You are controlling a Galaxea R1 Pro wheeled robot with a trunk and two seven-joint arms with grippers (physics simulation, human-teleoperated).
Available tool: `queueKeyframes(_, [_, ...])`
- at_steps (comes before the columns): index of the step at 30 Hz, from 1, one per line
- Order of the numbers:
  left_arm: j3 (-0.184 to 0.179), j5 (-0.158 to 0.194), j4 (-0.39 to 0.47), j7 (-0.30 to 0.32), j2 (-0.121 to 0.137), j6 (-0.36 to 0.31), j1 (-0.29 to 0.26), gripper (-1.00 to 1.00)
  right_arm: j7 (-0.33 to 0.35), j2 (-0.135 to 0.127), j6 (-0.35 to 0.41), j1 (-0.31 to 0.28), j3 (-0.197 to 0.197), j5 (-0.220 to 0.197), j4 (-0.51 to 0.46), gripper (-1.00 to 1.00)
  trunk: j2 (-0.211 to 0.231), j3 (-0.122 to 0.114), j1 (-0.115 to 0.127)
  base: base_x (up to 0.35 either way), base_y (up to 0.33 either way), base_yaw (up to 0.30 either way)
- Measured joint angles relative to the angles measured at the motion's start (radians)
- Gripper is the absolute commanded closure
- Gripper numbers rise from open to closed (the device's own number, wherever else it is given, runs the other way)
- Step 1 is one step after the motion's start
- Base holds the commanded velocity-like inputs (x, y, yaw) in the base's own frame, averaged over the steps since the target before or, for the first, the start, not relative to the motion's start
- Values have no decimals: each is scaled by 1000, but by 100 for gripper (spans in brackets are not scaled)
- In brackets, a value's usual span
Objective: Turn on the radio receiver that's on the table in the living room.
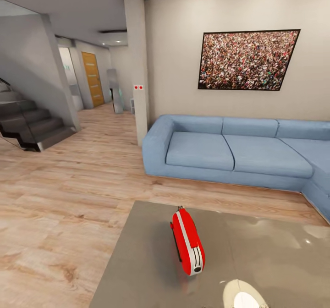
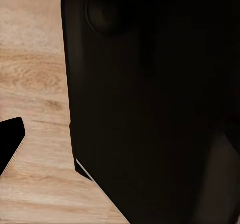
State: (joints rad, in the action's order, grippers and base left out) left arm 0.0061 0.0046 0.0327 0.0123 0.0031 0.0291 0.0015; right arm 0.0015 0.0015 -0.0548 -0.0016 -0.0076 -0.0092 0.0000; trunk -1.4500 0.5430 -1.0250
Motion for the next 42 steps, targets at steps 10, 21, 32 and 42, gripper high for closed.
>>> queueKeyframes(10, [0, 0, 0, 0, 0, 0, 0, -100, 0, 0, 2, 0, 1, 4, 0, -100, 0, -1, 0, 0, 0, -67])
queueKeyframes(21, [-1, 0, 0, -4, -1, 0, 0, -100, 0, 0, 1, 0, 3, 6, 0, -100, 0, -1, 0, 0, 0, -2])
queueKeyframes(32, [-1, 1, 0, -6, 0, 0, 0, -100, 0, 0, 1, 0, 2, 6, 0, -100, 0, -1, 0, 0, 0, 0])
queueKeyframes(42, [0, 0, 0, -6, 0, 0, 0, -100, 0, 0, -2, 0, 0, 1, 0, -100, 0, -1, 0, 0, 0, 0])
